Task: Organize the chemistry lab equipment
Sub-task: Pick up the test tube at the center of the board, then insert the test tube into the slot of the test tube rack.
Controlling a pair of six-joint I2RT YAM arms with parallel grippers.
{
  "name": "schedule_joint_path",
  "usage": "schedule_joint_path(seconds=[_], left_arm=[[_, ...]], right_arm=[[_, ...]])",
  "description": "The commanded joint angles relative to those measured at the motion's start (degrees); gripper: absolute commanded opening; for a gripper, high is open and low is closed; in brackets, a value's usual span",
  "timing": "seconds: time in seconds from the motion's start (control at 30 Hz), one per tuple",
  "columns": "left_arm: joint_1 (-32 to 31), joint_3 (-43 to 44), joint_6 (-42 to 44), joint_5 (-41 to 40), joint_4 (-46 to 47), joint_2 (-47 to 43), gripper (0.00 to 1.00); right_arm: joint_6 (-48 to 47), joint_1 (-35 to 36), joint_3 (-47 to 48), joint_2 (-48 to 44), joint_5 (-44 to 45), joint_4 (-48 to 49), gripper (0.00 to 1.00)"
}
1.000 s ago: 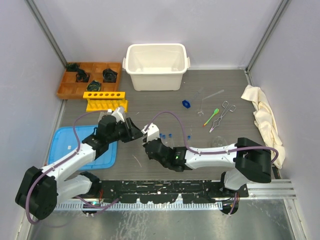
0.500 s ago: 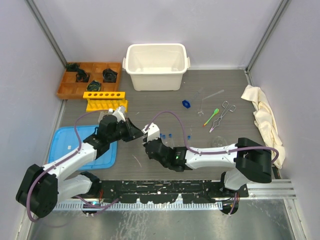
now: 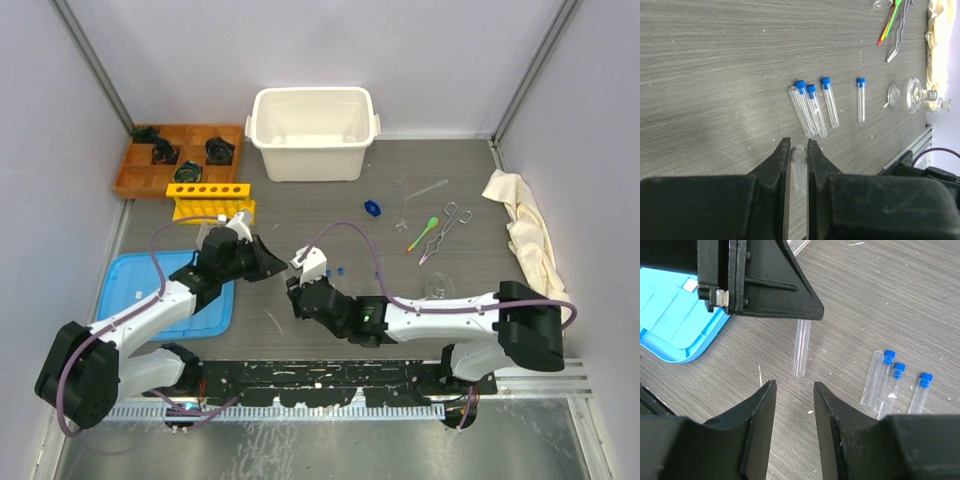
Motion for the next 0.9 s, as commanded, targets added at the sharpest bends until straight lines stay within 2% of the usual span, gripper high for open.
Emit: schedule_joint_path(seconds=[0.0,0.13,0.2,0.3,0.47,0.67,0.87], left_arm=[[-0.2,4.4,3.5,-2.3,-0.5,0.5,0.06],[-0.2,6.2,5.6,-4.2,-2.0,1.2,0.06],[-0.2,7.4,7.9,-8.5,-3.4,1.2,0.06],[-0.2,9.1,12.5,-17.7,-5.2,1.1,0.01],[-0.2,12.6,19.6,-34.4,-4.5,1.1,0.00],[1.2,15.5,30.2,-52.3,6.3,3.8,0.00],[9.2,17.6,29.5,-54.9,13.5,8.4,0.00]], right_arm=[[1.7,0.6,-2.3,-6.0,3.9,0.4,0.42],[2.3,0.6,-4.9,-9.3,7.2,-0.2,0.42],[2.5,0.6,-5.9,-10.2,8.7,-0.7,0.43],[2.7,0.6,-6.8,-10.1,9.3,-0.9,0.44],[3.4,0.6,-6.6,-7.1,9.2,-1.4,0.45],[4.1,0.6,-6.4,-5.4,8.1,-1.2,0.45],[4.2,0.4,-7.5,-7.4,7.9,-0.8,0.46]])
